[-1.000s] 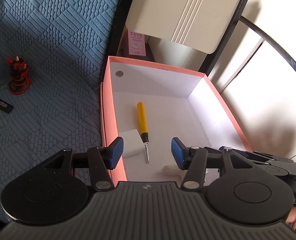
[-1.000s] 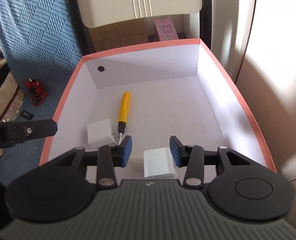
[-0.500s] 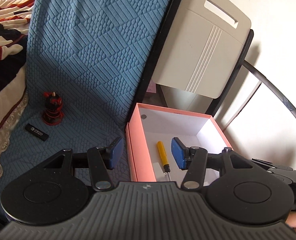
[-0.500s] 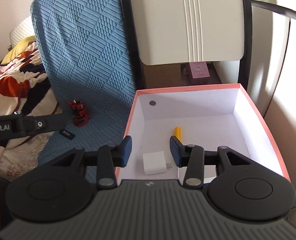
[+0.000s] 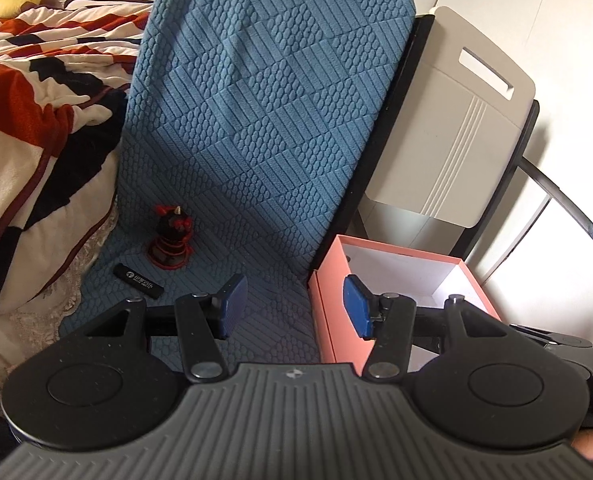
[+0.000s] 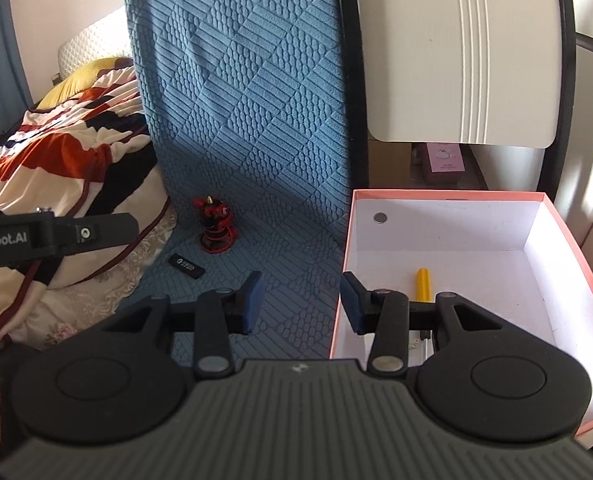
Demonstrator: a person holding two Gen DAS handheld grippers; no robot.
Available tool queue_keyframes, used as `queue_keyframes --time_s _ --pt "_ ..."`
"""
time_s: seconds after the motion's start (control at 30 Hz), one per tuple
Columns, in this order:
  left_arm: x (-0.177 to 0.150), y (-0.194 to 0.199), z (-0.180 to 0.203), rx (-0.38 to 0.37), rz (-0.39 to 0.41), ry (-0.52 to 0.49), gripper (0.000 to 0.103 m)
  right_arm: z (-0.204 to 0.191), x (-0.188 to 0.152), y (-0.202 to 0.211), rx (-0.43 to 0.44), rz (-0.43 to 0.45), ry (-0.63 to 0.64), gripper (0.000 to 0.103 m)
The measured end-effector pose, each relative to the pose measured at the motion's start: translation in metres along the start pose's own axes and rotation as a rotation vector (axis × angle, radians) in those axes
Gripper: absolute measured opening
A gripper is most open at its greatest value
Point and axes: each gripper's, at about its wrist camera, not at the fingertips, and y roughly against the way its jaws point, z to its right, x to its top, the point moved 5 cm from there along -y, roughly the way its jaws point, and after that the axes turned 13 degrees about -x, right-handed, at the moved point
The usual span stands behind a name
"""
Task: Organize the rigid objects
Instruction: 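Withdraw both open grippers from the box back toward the mat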
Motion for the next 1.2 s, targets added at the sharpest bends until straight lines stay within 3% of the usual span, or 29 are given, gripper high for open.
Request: queue_keyframes --time_s 0.2,0.5,0.83,1.2 --pt "-0.013 -0.002 -0.036 0.073 -0.036 0.011 0.059 -0.033 -0.009 -0.009 0.03 -0.014 0.045 0.045" --pt "-0.031 0.001 -0.086 0.121 -0.062 0.046 0.059 -0.076 -0.031 -0.029 0.08 -0.052 0.09 0.045" --pt "-0.048 -0.029 -0.14 0.163 -0.1 0.14 0.059 -0.103 -0.054 -0.061 0.109 -0.103 0.133 0.045" --pt "-0.04 -0.065 -0.176 0.173 -0.132 0.239 0.059 -0.121 -0.052 -0.101 0.149 -0.132 0.185 0.045"
